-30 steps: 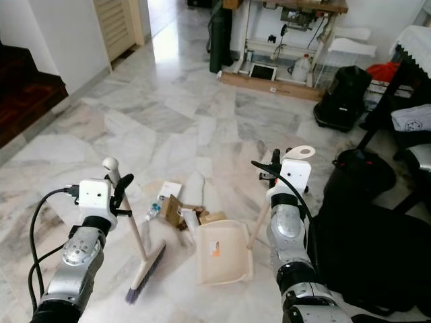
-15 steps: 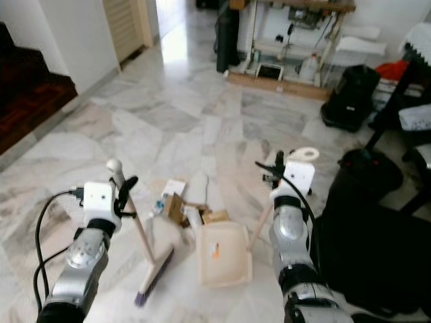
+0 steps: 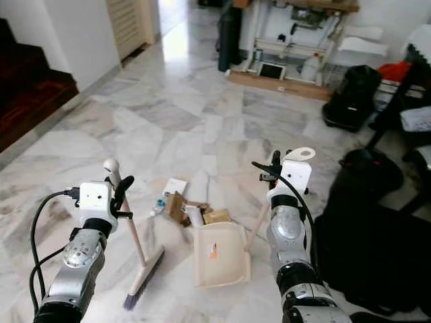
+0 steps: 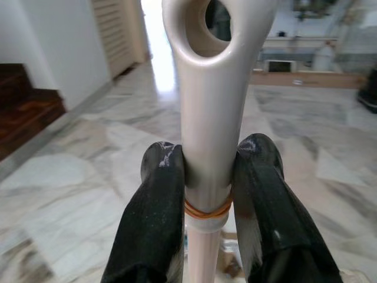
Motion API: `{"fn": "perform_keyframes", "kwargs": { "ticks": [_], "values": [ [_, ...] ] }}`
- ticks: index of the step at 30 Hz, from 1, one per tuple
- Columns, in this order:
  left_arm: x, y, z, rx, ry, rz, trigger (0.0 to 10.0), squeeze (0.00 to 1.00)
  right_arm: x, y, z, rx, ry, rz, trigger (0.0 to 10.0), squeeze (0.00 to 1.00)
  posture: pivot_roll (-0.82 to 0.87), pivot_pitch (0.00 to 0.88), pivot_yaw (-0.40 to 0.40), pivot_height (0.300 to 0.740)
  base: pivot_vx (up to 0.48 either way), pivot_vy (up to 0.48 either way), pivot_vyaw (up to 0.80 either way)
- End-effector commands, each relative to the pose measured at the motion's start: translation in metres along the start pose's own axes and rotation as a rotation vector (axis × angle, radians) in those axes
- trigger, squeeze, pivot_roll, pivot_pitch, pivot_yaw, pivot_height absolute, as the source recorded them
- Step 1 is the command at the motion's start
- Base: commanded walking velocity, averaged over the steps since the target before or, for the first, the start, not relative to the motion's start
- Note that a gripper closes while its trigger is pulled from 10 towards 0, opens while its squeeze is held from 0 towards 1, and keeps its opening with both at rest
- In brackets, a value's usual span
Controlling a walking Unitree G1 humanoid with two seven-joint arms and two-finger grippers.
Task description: Sweep floor
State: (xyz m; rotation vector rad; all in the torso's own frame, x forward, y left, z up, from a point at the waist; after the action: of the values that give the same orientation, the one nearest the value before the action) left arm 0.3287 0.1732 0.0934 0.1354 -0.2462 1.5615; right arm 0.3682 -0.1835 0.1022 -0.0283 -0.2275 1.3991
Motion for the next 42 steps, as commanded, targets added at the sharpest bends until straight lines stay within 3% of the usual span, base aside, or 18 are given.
{"fn": "perform_keyframes", "kwargs": {
  "ticks": [1, 24, 35, 42],
  "values": [
    [0.0005, -0.0036, 0.0129, -0.053, -0.003, -0.003, 10.0, 0.00, -0.0010, -0.0067, 0.0122, -0.042, -0.004, -0.007, 10.0, 0.00, 0.01, 0.037, -0.069, 0.740, 0.000, 0.000, -0.80],
    [-0.0007, -0.0041, 0.0132, -0.054, -0.004, -0.010, 10.0, 0.00, -0.0002, -0.0078, 0.0127, -0.041, -0.006, -0.004, 10.0, 0.00, 0.01, 0.026, -0.068, 0.740, 0.000, 0.000, -0.79],
    [-0.0012, -0.0040, 0.0124, -0.049, -0.007, -0.011, 10.0, 0.00, 0.0012, -0.0080, 0.0120, -0.036, -0.009, -0.003, 10.0, 0.00, 0.02, 0.021, -0.068, 0.740, 0.000, 0.000, -0.04],
    [-0.0022, -0.0039, 0.0120, -0.047, -0.007, -0.013, 10.0, 0.00, 0.0006, -0.0085, 0.0120, -0.033, -0.014, -0.004, 10.0, 0.00, 0.02, 0.024, -0.070, 0.740, 0.000, 0.000, -0.80]
  ]
}}
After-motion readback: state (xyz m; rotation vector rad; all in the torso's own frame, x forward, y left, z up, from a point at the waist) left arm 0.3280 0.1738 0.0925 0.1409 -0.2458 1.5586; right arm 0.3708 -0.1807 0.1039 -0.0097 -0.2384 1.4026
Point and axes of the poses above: a point about 5 cm out from each wrist's last joint towards the gripper, its own y axis pointing back from the gripper into the wrist, its own z axis along the axis of the wrist's last joint, x = y × z, the point moved 3 cm from there along -y, pointing out of the wrist towards the gripper, and after that the axes turned 7 degrees about -y, right-handed, at the moved point
